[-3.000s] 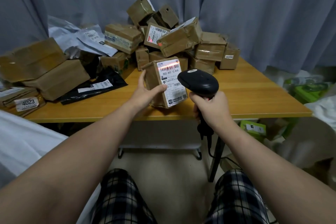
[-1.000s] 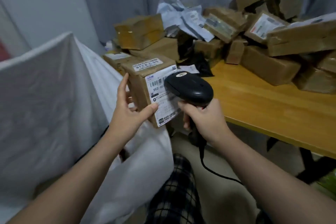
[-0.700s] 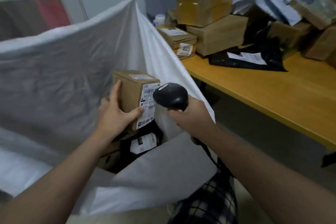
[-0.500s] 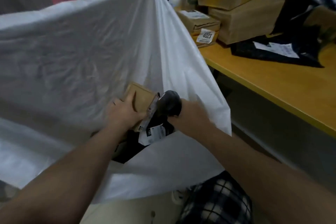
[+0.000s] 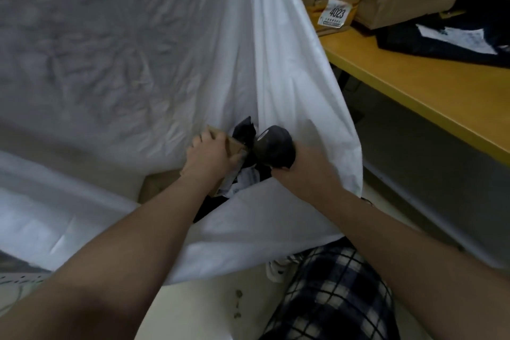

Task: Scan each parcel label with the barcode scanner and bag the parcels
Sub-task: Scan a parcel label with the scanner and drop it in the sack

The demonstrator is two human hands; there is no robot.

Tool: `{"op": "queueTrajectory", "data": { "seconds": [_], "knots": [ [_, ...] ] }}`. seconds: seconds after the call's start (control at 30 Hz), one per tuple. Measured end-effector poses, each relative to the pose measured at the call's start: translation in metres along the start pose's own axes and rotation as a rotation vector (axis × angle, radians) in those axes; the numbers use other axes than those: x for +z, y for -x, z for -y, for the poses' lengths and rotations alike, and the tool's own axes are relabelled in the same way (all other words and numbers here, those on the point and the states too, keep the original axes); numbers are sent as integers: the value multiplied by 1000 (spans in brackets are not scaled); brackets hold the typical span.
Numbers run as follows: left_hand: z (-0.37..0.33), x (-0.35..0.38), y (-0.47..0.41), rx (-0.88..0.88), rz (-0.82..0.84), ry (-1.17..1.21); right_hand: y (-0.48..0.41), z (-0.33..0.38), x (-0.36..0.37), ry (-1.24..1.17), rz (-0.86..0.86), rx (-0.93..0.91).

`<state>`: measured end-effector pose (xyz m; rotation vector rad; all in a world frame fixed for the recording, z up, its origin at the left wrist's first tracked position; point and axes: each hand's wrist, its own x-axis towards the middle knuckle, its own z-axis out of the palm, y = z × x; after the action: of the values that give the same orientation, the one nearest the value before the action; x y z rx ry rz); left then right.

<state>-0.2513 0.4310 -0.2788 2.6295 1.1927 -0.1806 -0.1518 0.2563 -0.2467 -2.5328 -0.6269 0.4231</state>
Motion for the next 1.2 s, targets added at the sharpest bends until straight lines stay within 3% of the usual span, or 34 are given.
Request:
{"op": "queueTrajectory", "data": {
  "seconds": [0.07, 0.13, 0.3, 0.43, 0.63, 0.73, 0.83, 0.93, 1.07, 1.2],
  "knots": [
    [-12, -13, 10, 36, -51, 47, 9, 5, -19, -126, 97, -279],
    [-28, -26, 20, 84, -123, 59, 24, -4, -43, -163, 20, -339],
    [-87, -61, 51, 240, -218, 120, 49, -26, -91, -169, -116, -240],
    [-121, -73, 79, 358, -197, 136, 58, -60, -116, -393, -225, -163],
    [-83, -66, 104, 296, -111, 156, 47, -64, -97, -807, 89, 41],
    [-52, -70, 103, 208, -119, 190, 40, -49, -71, -671, 51, 133],
    [-38, -88, 94, 171, -141, 207, 28, -22, -84, -747, 6, 186],
    [-41, -106, 86, 219, -143, 238, 13, -2, -119, -753, -44, 80],
    [-51, -99, 85, 284, -35, 152, 14, -16, -112, -517, 20, 47],
    [-53, -77, 86, 304, -19, 177, 11, -46, -75, -569, -16, 99]
  ]
}}
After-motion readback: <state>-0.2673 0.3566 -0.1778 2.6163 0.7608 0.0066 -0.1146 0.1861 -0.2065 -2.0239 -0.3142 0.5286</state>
